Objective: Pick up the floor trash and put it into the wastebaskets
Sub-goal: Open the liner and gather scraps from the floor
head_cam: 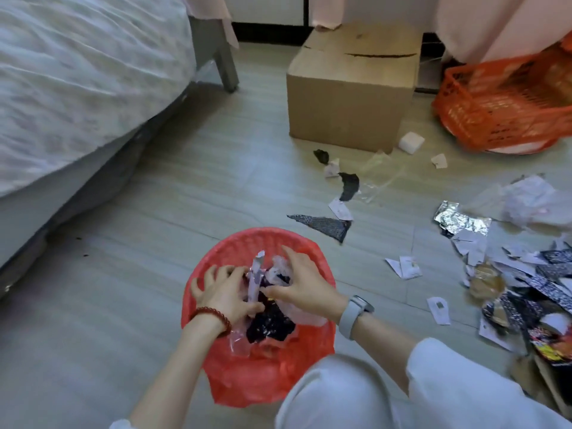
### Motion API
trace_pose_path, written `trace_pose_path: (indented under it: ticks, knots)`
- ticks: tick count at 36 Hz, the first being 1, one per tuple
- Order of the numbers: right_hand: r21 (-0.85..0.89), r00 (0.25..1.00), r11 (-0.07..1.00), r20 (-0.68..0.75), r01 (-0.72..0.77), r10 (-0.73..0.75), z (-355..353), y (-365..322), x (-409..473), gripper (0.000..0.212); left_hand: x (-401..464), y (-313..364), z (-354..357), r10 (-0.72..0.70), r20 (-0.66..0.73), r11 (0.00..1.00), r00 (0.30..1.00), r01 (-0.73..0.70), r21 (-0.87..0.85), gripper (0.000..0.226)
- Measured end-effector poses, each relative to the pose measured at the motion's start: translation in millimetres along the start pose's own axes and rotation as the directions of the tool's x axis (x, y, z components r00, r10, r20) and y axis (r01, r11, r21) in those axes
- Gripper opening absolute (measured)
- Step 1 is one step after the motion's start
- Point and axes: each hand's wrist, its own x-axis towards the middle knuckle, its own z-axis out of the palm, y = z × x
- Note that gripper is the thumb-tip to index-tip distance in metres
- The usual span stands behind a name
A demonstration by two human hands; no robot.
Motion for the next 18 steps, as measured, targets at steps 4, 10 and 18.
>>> trace_pose_path:
  ticks: [4, 10, 18]
  knots:
    - [-0.134, 0.994, 0.987, -0.052, 0.092, -0.100, 4, 7, -3, 0.072, 3, -20, 5, 0.019, -0.115, 0.999, 0.993, -0.022, -0.024, 0.071]
    - [-0.445, 0.977, 0.896, -0.195, -0.005, -0.091, -4, 51, -7, 0.068, 9, -37, 21, -0.209, -0.195, 0.949, 0.958, 0.150, -0.278, 0.075]
    - [-0.250, 0.932, 0.950, -0.350, -0.188, 0.092, -31, 76, 8, 0.071, 39, -13, 30, -0.193, -0.209, 0.936, 0.959, 0.116, -0.332, 0.066]
